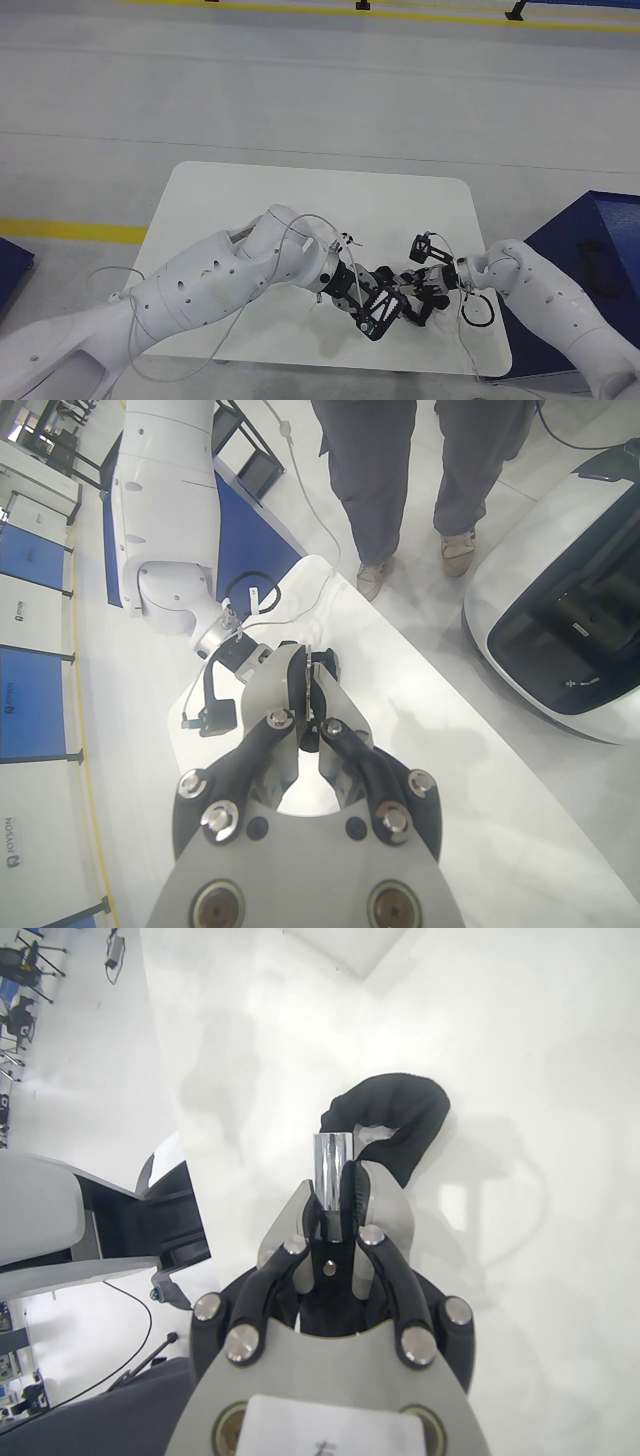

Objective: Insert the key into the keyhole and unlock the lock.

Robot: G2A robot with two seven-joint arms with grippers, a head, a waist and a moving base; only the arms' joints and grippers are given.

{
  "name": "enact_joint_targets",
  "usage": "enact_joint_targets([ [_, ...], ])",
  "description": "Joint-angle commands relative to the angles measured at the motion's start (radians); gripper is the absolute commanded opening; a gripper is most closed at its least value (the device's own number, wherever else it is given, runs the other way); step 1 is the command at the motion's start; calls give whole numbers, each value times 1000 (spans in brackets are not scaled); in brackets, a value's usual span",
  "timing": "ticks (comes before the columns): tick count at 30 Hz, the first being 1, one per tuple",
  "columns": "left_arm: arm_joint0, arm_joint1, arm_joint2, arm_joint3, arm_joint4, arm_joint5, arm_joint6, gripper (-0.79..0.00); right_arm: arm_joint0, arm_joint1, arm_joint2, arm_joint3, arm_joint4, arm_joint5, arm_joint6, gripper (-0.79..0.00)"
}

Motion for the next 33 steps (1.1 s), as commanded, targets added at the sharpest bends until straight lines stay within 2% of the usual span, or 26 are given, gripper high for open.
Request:
enact_joint_targets([
  [1,2,0,-2,-1,1,0,-1,-785,-10,6,14,-9,-4,2,-35,-785],
  [6,5,0,-7,-6,2,0,-5,-785,-40,31,55,-60,-10,2,-118,-785],
  [12,13,1,-25,-11,7,1,-1,-785,-99,87,142,-178,-41,2,-308,-785],
  [17,32,8,-55,-25,20,5,-2,-785,-177,160,248,-341,-237,2,-536,-785],
  [23,50,14,-79,-35,24,3,-5,-785,-303,251,370,-461,-487,2,-895,-785],
  [31,50,14,-79,-35,24,3,-5,-785,-309,255,375,-465,-498,7,-908,-785],
  [33,59,18,-94,-43,59,49,-61,-785,-319,252,377,-502,-534,33,-886,-785],
])
